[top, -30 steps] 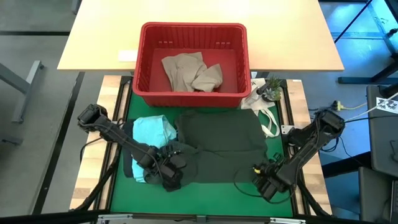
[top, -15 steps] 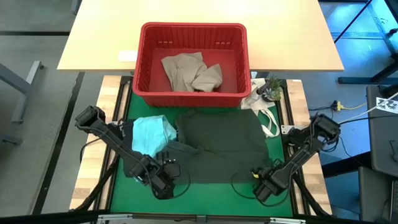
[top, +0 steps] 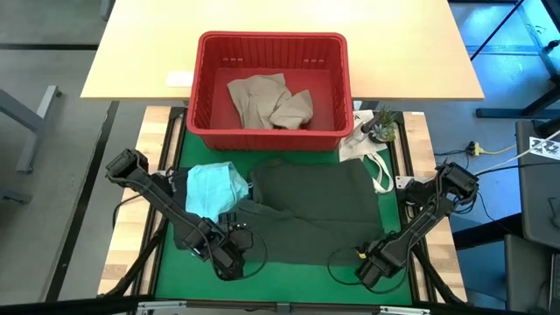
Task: Fold Laundry from Bin
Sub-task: Fold the green polo shirt from the red laundry bin
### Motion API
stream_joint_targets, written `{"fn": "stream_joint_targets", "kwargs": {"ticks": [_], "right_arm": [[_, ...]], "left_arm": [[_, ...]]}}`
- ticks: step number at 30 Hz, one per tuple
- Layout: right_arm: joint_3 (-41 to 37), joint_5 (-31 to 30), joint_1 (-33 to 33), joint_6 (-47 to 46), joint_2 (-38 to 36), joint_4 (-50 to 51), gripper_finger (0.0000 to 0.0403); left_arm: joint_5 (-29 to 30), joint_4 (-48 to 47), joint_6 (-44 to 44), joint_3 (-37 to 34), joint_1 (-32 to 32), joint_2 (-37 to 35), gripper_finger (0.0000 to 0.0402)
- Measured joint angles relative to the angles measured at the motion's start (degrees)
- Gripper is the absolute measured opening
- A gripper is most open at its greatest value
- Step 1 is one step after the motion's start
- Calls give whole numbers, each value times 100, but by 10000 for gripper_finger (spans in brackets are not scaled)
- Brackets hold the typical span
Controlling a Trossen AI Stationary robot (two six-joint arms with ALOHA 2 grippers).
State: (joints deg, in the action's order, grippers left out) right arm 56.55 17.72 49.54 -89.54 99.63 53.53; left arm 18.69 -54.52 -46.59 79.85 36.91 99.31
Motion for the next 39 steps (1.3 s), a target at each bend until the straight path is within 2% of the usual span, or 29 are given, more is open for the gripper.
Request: {"fn": "stream_joint_targets", "kwargs": {"ticks": [5,12,17,20,23,28,32,39], "right_arm": [[186,1,-2,168,-43,413,161],[1162,-451,-7,685,-114,1904,161],[1858,-1276,-51,1034,-116,2872,161],[2214,-1874,-164,1236,-119,3453,161],[2418,-2189,-393,1748,-146,3638,161],[2418,-2471,-979,3368,-446,3371,161],[2348,-2855,-1600,4130,-699,3645,161],[1238,-3269,-2964,5400,-1586,2879,161]], "left_arm": [[-12,23,0,0,-44,0,159],[-17,197,43,-2,-355,0,159],[-17,204,103,-2,-650,0,159],[-15,356,424,-2,-809,0,159],[-17,605,841,-2,-973,2,159],[-12,934,1390,-2,-1333,0,159],[-15,940,1575,-2,-1683,1,159],[-16,950,1895,-2,-2415,2,159]]}}
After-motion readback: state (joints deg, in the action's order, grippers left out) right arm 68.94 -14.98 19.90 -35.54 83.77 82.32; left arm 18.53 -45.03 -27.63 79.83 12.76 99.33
